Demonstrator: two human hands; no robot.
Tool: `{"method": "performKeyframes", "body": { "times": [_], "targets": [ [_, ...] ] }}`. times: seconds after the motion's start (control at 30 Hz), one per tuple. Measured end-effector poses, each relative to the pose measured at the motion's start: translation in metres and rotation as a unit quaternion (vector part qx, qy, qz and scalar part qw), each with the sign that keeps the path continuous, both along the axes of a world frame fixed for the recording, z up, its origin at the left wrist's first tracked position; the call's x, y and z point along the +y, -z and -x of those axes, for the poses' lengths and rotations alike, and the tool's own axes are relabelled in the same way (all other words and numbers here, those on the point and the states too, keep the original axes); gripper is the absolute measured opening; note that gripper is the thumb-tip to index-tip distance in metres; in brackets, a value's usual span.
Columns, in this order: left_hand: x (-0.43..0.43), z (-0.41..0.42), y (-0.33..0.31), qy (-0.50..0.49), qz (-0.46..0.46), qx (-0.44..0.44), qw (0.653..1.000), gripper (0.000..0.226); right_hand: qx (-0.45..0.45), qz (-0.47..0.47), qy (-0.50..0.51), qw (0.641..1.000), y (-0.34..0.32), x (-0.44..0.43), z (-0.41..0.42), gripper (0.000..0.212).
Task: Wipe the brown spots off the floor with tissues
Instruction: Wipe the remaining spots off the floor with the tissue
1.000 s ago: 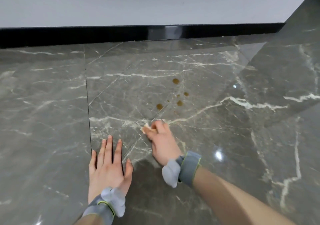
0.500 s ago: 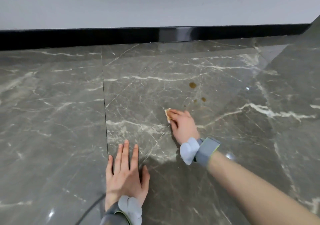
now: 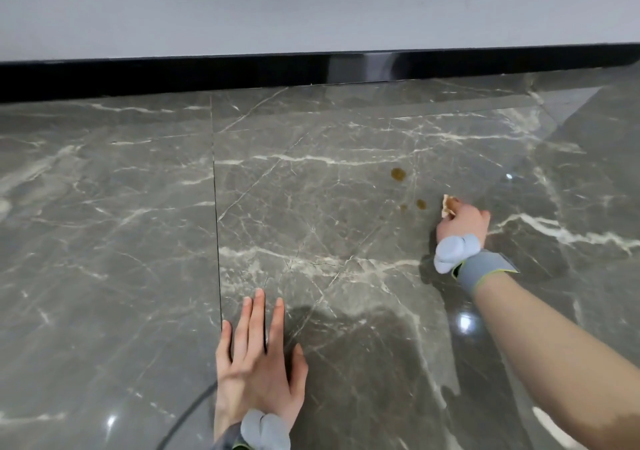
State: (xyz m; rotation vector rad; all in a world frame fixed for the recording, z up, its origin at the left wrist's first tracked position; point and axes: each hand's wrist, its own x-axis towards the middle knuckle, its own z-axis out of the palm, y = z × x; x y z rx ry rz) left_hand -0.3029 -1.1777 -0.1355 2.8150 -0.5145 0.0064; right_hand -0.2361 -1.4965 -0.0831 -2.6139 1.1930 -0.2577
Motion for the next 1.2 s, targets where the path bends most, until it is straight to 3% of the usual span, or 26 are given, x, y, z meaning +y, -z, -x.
{"method": "performKeyframes", "body": {
  "times": [0.1, 0.2, 0.27, 0.33, 0.43, 0.5, 0.57, 0.63, 0.77, 0.87, 0.97, 1.03, 1.1, 1.13, 1.2],
  "targets": [
    [-0.001, -0.001, 0.001, 0.000, 0.008, 0.000, 1.000, 0.067, -0.055, -0.016, -0.223, 0.973, 0.013, 0.072, -0.028, 0.043],
    [-0.003, -0.002, 0.001, 0.005, 0.031, -0.013, 0.999, 0.068, -0.104, -0.004, -0.449, 0.887, 0.018, 0.146, -0.022, 0.040],
    [-0.003, -0.003, 0.001, 0.002, 0.038, -0.020, 0.999, 0.067, -0.072, -0.055, -0.510, 0.855, 0.020, 0.153, -0.011, 0.043],
    [-0.001, -0.004, 0.003, -0.001, 0.033, -0.022, 0.999, 0.063, -0.090, -0.054, -0.449, 0.887, 0.016, 0.120, -0.008, 0.044],
    [-0.001, -0.004, 0.008, -0.001, 0.024, -0.030, 0.999, 0.061, -0.068, -0.021, -0.201, 0.977, 0.006, 0.031, -0.003, 0.038],
    [-0.001, -0.005, 0.011, -0.005, 0.033, -0.046, 0.998, 0.063, -0.040, -0.029, -0.031, 0.998, -0.004, -0.027, -0.004, 0.038],
    [-0.002, -0.003, 0.015, 0.001, 0.035, -0.079, 0.996, 0.064, -0.011, -0.047, 0.068, 0.997, -0.007, -0.052, -0.014, 0.038],
    [-0.002, -0.006, 0.021, 0.000, 0.038, -0.102, 0.994, 0.067, 0.010, -0.039, 0.054, 0.998, -0.004, -0.055, -0.038, 0.037],
    [-0.001, -0.008, 0.025, -0.001, 0.040, -0.120, 0.992, 0.069, -0.013, -0.025, -0.194, 0.980, 0.007, 0.004, -0.088, 0.045],
    [-0.002, -0.006, 0.021, 0.002, 0.048, -0.106, 0.993, 0.068, -0.035, -0.038, -0.429, 0.902, 0.021, 0.079, -0.082, 0.048],
    [-0.001, -0.004, 0.017, -0.007, 0.054, -0.083, 0.995, 0.068, -0.043, -0.072, -0.542, 0.836, 0.028, 0.110, -0.047, 0.048],
    [-0.001, -0.004, 0.014, -0.008, 0.056, -0.063, 0.996, 0.068, -0.084, -0.074, -0.499, 0.859, 0.023, 0.082, -0.037, 0.045],
    [0.000, -0.003, 0.013, -0.004, 0.046, -0.046, 0.998, 0.068, -0.134, -0.007, -0.351, 0.927, 0.019, 0.030, -0.035, 0.038],
    [0.002, -0.003, 0.014, -0.003, 0.038, -0.044, 0.998, 0.068, -0.125, 0.010, -0.250, 0.960, 0.015, 0.002, -0.036, 0.039],
    [0.001, -0.002, 0.012, 0.003, 0.031, -0.038, 0.999, 0.068, -0.017, -0.007, -0.067, 0.998, 0.004, -0.041, -0.036, 0.048]
  ]
}}
